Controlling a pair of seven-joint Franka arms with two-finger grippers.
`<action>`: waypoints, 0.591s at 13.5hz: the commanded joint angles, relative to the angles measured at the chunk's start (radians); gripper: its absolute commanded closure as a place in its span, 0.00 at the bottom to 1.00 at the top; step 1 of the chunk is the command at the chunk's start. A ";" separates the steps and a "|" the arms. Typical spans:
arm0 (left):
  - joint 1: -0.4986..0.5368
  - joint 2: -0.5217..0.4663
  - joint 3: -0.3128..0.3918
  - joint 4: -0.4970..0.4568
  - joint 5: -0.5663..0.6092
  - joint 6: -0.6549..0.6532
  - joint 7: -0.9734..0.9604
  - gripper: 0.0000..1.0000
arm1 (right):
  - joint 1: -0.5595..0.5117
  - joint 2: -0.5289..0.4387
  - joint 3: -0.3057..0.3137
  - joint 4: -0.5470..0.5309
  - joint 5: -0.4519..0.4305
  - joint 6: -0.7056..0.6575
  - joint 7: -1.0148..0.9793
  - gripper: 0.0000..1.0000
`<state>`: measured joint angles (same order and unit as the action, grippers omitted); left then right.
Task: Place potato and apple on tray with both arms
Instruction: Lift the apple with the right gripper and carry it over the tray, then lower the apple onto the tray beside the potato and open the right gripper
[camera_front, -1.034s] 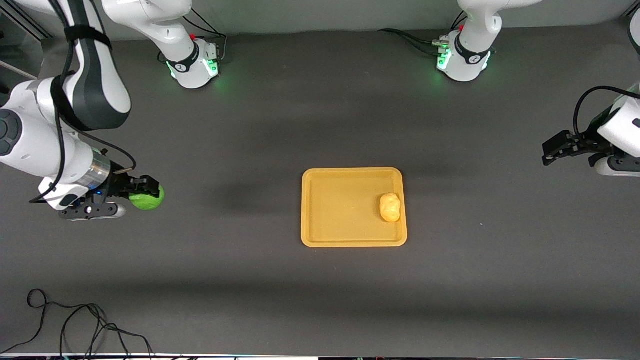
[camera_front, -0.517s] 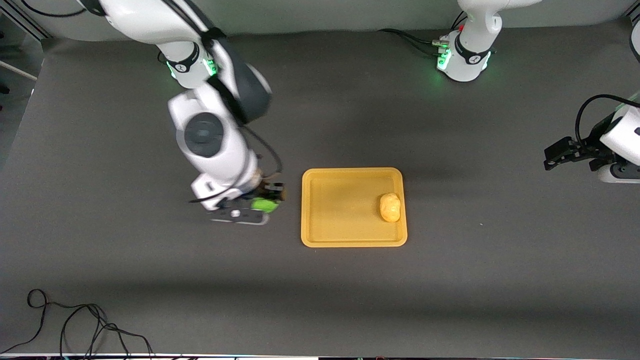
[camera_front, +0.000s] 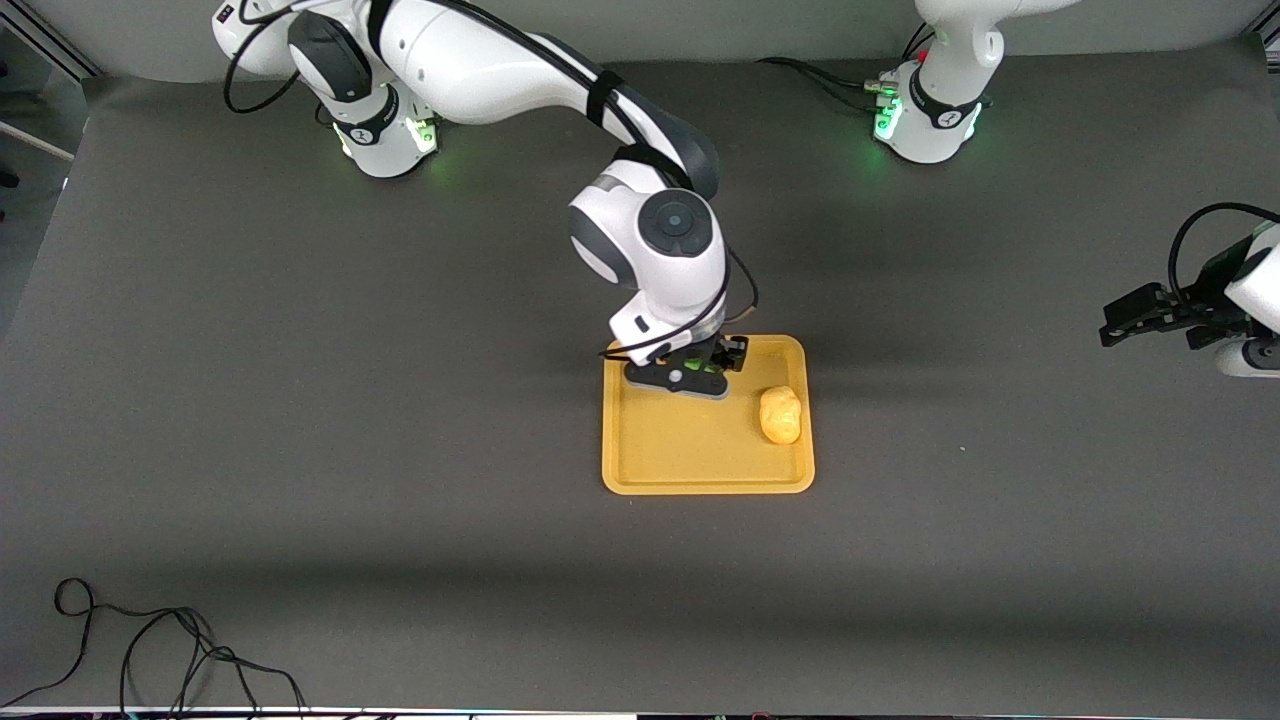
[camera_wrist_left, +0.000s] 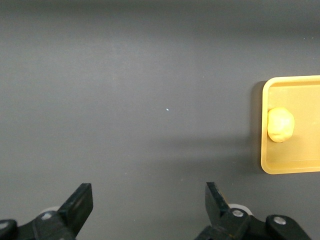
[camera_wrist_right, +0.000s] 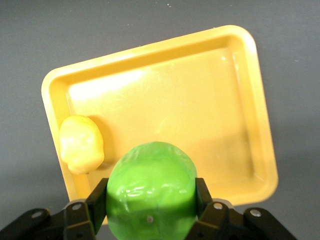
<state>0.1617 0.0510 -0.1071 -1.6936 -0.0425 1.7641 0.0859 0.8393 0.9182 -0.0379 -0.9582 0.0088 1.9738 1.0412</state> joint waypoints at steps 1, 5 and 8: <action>0.013 -0.005 -0.005 0.003 -0.019 -0.006 0.023 0.00 | 0.009 0.111 -0.011 0.059 -0.078 0.072 0.020 0.64; 0.013 -0.002 -0.006 0.003 -0.019 -0.008 0.023 0.00 | 0.009 0.174 -0.014 0.058 -0.082 0.161 0.020 0.64; 0.013 -0.003 -0.006 0.003 -0.019 -0.011 0.021 0.00 | 0.007 0.191 -0.022 0.056 -0.082 0.180 0.019 0.64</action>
<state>0.1677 0.0528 -0.1084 -1.6936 -0.0502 1.7630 0.0890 0.8391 1.0823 -0.0454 -0.9489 -0.0582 2.1485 1.0416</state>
